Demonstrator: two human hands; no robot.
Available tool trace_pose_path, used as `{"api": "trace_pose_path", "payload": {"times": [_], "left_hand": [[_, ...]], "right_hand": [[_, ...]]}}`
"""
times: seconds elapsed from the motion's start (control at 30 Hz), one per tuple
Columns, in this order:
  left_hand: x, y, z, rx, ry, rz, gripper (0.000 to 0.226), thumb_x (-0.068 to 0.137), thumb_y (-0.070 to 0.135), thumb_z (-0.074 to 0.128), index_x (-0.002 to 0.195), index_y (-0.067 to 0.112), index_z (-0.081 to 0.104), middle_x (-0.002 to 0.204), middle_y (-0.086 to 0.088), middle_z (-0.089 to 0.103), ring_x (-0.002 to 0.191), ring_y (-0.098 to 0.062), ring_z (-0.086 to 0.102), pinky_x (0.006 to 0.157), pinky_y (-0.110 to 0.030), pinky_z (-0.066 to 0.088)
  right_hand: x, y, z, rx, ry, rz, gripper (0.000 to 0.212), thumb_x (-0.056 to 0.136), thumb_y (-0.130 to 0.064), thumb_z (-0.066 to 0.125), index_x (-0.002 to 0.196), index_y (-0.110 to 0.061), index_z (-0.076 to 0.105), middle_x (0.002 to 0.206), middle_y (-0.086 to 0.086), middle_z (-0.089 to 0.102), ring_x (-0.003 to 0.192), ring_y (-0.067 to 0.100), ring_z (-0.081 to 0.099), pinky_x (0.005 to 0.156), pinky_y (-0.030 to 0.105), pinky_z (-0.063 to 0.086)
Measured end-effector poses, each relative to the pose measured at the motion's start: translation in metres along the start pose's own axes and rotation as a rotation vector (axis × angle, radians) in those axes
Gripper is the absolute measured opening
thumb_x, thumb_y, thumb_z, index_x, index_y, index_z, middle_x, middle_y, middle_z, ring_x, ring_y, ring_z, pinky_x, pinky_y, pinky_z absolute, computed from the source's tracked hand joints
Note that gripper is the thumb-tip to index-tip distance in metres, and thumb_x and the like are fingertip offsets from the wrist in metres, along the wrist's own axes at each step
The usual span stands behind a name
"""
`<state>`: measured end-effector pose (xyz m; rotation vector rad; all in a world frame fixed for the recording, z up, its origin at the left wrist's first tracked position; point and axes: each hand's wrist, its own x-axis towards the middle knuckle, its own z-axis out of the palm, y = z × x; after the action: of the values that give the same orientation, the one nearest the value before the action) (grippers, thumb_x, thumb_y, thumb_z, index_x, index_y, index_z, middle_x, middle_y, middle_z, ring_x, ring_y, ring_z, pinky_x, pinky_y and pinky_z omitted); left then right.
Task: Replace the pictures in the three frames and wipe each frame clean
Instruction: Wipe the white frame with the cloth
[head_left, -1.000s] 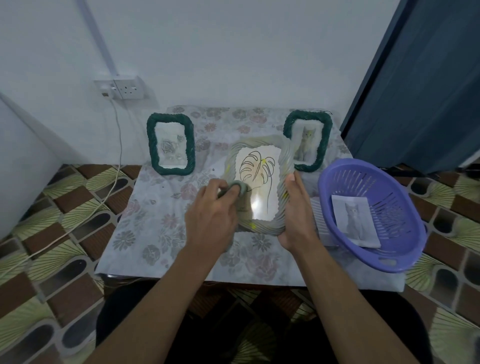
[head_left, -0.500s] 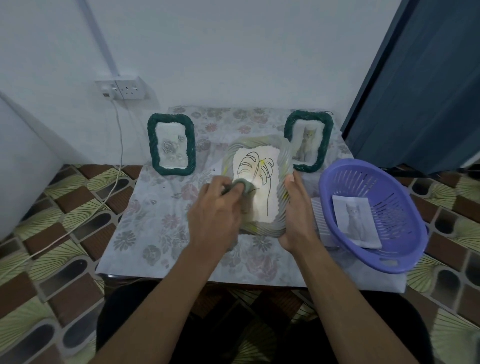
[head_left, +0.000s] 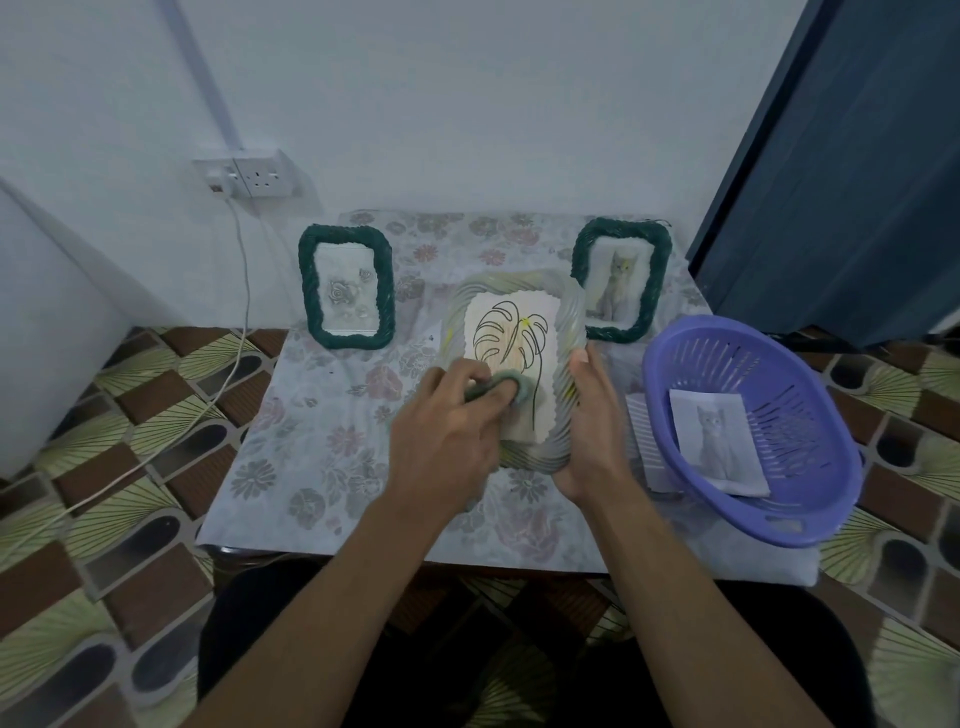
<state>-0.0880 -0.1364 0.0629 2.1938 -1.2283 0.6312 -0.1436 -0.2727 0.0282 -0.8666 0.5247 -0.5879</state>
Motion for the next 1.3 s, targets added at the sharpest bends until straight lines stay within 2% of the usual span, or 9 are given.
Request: {"api": "trace_pose_path", "payload": {"times": [0.23,0.43,0.57,0.7,0.8,0.87,0.93,1.1,1.3], "left_hand": [[0.008,-0.02,0.002,0.046,0.037,-0.156,0.026,0.083,0.009,0.063,0.104,0.019,0.076,0.104,-0.004,0.062,0.086,-0.027,0.055,0.056,-0.027,0.04],[0.023,-0.023,-0.015,-1.013,0.038,-0.933,0.014,0.1,0.026,0.054,0.106,0.032,0.065,0.102,0.009,0.069,0.092,-0.004,0.067,0.085,-0.029,0.054],[0.026,-0.032,-0.021,-1.234,0.256,-1.021,0.015,0.103,0.026,0.048,0.104,0.027,0.063,0.092,0.006,0.073,0.087,-0.016,0.07,0.078,-0.038,0.058],[0.029,-0.019,-0.022,-0.989,0.235,-0.831,0.019,0.105,0.032,0.042,0.104,0.031,0.062,0.095,0.006,0.07,0.09,-0.007,0.069,0.077,-0.027,0.056],[0.024,-0.005,-0.018,-0.726,0.007,-0.56,0.024,0.106,0.036,0.036,0.117,0.029,0.056,0.094,0.005,0.067,0.081,-0.004,0.067,0.071,-0.025,0.056],[0.016,0.0,-0.008,-0.465,-0.225,-0.311,0.037,0.106,0.041,0.03,0.134,0.027,0.051,0.118,0.001,0.064,0.111,-0.01,0.058,0.098,-0.033,0.046],[0.006,0.002,0.006,-0.15,-0.379,-0.142,0.059,0.102,0.053,0.019,0.151,0.024,0.033,0.156,0.004,0.036,0.147,-0.015,0.023,0.118,-0.039,0.016],[0.003,0.002,0.02,0.084,-0.359,-0.175,0.064,0.098,0.059,0.01,0.154,0.029,0.022,0.164,0.016,0.009,0.151,-0.021,0.005,0.114,-0.059,0.0],[0.022,0.002,0.022,0.062,-0.16,-0.338,0.047,0.095,0.047,0.029,0.13,0.024,0.05,0.143,-0.001,0.04,0.124,-0.029,0.031,0.1,-0.055,0.031]], "right_hand": [[-0.003,-0.006,0.003,0.005,-0.047,0.036,0.056,0.1,-0.039,0.051,0.152,-0.022,0.037,0.146,0.008,0.054,0.13,0.031,0.056,0.104,0.056,0.047],[-0.001,-0.005,-0.004,0.05,-0.044,0.129,0.056,0.102,-0.042,0.048,0.154,-0.03,0.032,0.151,0.004,0.048,0.132,0.029,0.054,0.103,0.059,0.046],[-0.004,-0.003,-0.01,0.073,-0.077,0.11,0.048,0.106,-0.036,0.042,0.153,-0.029,0.034,0.149,0.003,0.052,0.132,0.027,0.054,0.106,0.056,0.045],[-0.004,0.005,-0.007,0.001,-0.041,0.134,0.059,0.099,-0.046,0.051,0.153,-0.032,0.033,0.15,0.004,0.05,0.135,0.029,0.051,0.108,0.059,0.042],[-0.006,0.007,0.0,-0.055,-0.069,0.094,0.071,0.093,-0.056,0.059,0.153,-0.029,0.033,0.15,0.006,0.049,0.136,0.029,0.049,0.112,0.059,0.038],[-0.005,0.006,0.003,-0.062,-0.072,0.103,0.077,0.09,-0.055,0.062,0.154,-0.024,0.033,0.15,0.009,0.049,0.136,0.029,0.05,0.112,0.056,0.039],[-0.007,0.004,0.005,-0.054,-0.069,0.095,0.067,0.096,-0.046,0.055,0.154,-0.02,0.033,0.148,0.01,0.051,0.133,0.028,0.053,0.112,0.052,0.041],[-0.017,-0.004,0.005,-0.053,-0.043,0.09,0.046,0.105,-0.031,0.049,0.149,-0.021,0.042,0.141,0.003,0.058,0.121,0.017,0.062,0.099,0.037,0.054],[-0.021,-0.013,0.009,-0.116,-0.058,0.029,0.046,0.105,-0.03,0.047,0.15,-0.023,0.04,0.149,-0.001,0.05,0.134,0.018,0.051,0.115,0.044,0.04]]}}
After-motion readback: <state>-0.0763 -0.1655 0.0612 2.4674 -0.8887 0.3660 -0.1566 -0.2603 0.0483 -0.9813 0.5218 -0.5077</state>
